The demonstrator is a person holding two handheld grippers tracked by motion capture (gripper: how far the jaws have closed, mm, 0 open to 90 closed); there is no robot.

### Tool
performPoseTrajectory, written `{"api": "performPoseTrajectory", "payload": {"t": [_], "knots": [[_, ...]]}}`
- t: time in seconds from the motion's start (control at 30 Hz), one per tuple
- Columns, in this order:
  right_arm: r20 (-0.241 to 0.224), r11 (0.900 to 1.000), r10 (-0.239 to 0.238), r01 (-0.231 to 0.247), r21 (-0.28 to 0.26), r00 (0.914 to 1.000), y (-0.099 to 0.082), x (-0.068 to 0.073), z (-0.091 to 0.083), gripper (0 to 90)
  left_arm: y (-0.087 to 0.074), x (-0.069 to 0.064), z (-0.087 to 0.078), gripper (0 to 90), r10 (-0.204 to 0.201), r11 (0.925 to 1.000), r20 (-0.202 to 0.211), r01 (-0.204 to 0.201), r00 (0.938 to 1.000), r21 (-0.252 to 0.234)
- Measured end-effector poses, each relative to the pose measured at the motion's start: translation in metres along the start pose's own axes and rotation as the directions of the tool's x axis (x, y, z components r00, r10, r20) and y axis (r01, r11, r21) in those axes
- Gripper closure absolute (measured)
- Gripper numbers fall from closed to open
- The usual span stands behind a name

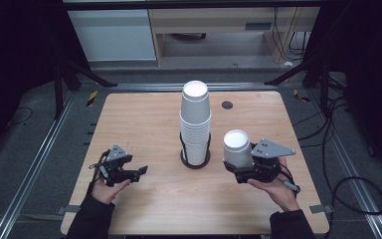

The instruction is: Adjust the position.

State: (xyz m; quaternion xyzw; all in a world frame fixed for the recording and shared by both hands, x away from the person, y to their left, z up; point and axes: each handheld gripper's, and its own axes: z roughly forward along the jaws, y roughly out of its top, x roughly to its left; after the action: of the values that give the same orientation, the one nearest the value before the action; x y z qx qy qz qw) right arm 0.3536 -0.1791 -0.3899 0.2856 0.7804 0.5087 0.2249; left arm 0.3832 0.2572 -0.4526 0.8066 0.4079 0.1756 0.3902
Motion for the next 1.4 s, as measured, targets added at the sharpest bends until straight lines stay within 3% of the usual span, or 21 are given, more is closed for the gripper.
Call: {"api": "performPoseTrajectory", "payload": {"t": [0.13, 0.37, 0.47, 0.83, 1.07, 1.27, 1.4], "knots": [[-0.045, 0.9988, -0.042, 0.043, 0.025, 0.9981, -0.003, 0.008, 0.006, 12.5, 0.002, -0.006, 0.0, 21.7, 0.014, 0.9999, 0.022, -0.014, 0.9997, 0.001], [-0.097, 0.9972, -0.054, 0.058, 0.047, 0.9939, -0.006, 0.017, 0.017, 12.5, 0.006, -0.014, -0.001, 20.0, 0.039, 0.9992, 0.058, -0.039, 0.9975, -0.001], [-0.132, 0.9957, -0.06, 0.068, 0.062, 0.9894, -0.009, 0.023, 0.026, 12.5, 0.01, -0.021, -0.003, 19.9, 0.048, 0.9988, 0.087, -0.047, 0.995, -0.012], [-0.196, 0.9862, -0.107, 0.129, 0.104, 0.9748, -0.014, 0.038, 0.049, 12.5, 0.016, -0.036, -0.006, 19.6, 0.089, 0.9959, 0.127, -0.087, 0.9879, -0.025], [-0.24, 0.9765, -0.14, 0.174, 0.127, 0.9606, -0.014, 0.049, 0.065, 12.5, 0.018, -0.047, -0.005, 19.2, 0.118, 0.993, 0.168, -0.116, 0.9788, -0.022], [-0.276, 0.9669, -0.166, 0.211, 0.143, 0.9467, -0.014, 0.055, 0.079, 12.5, 0.022, -0.057, -0.008, 18.1, 0.142, 0.9899, 0.224, -0.138, 0.9642, -0.035], [-0.293, 0.961, -0.182, 0.233, 0.149, 0.9387, -0.012, 0.059, 0.084, 12.5, 0.024, -0.059, -0.011, 17.8, 0.149, 0.9887, 0.245, -0.142, 0.958, -0.047]]}}
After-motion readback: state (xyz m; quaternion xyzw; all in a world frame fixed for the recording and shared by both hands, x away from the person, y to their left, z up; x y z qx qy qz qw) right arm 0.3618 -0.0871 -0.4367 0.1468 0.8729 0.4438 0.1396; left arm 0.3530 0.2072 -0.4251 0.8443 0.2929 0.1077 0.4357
